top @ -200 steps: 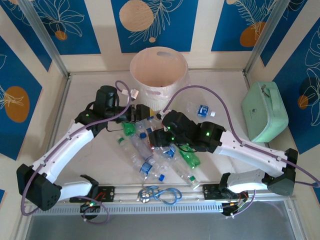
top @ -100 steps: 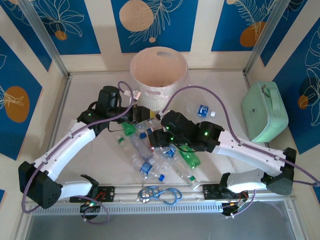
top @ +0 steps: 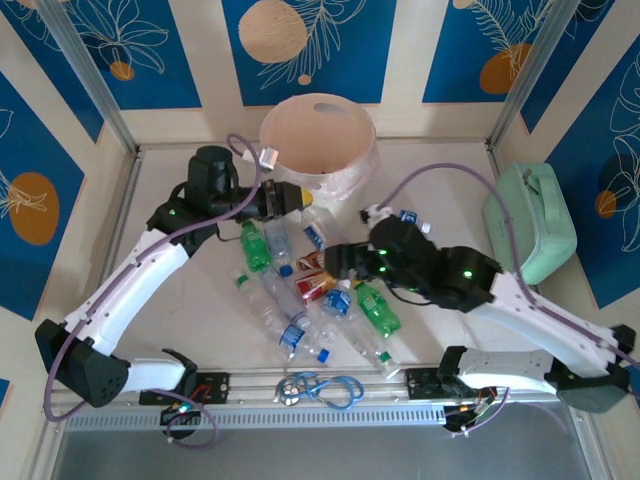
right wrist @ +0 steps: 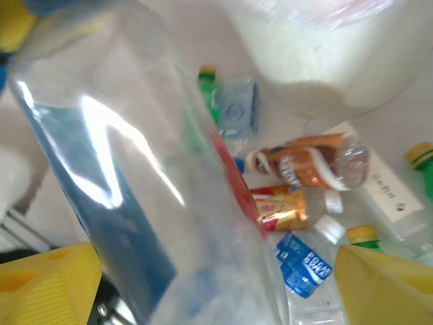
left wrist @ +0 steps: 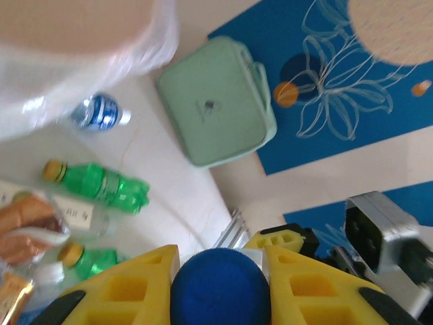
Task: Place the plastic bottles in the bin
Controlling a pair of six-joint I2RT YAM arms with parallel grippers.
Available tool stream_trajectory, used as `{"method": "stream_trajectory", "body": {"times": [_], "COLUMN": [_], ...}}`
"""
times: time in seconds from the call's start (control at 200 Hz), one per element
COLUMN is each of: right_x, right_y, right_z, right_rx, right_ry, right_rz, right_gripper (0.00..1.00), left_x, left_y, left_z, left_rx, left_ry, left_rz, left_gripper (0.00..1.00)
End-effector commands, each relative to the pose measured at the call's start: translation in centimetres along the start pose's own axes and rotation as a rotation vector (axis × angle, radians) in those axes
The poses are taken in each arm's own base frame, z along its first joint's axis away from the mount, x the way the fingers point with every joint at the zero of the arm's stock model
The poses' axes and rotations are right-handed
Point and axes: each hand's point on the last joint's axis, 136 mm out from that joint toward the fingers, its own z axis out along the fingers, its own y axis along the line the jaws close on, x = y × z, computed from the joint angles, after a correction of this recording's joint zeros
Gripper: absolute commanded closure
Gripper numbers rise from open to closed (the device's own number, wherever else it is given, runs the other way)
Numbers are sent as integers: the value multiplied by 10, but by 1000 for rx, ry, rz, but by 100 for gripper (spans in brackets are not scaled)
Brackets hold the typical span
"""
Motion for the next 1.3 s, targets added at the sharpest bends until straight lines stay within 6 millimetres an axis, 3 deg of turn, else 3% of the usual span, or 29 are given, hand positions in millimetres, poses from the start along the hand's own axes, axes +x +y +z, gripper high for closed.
{"method": "stream_trajectory", "body": {"times": [0.0, 0.145, 0.265, 0.515, 0.72, 0.845, 0.965, 1.11, 1.296], "right_x": [1, 12, 23, 44, 50, 52, 55, 64, 77], "right_y": [-51, -89, -102, -114, -112, -111, -113, -117, -120], "right_z": [-16, -26, -27, -20, -15, -14, -13, -8, -5], "right_rx": [134, 192, 211, 259, 244, 242, 252, 282, 302], "right_ry": [-47, -44, -12, 67, 102, 115, 128, 174, 223], "right_rz": [121, 261, 324, 374, 387, 387, 389, 387, 387], "right_gripper": [11, 11, 11, 10, 10, 10, 10, 10, 10], "left_x": [-48, -104, -141, -179, -210, -219, -217, -203, -183], "left_y": [-16, -12, 7, 57, 69, 74, 97, 130, 146], "left_z": [-11, -21, -20, 4, 9, 17, 23, 28, 36], "left_rx": [0, -63, -112, -206, -197, -169, -231, -380, -484], "left_ry": [-132, -268, -352, -398, -468, -477, -469, -424, -351], "left_rz": [26, 49, 27, -30, -60, -98, -118, -120, -63], "left_gripper": [78, 78, 80, 84, 85, 87, 87, 87, 84]}}
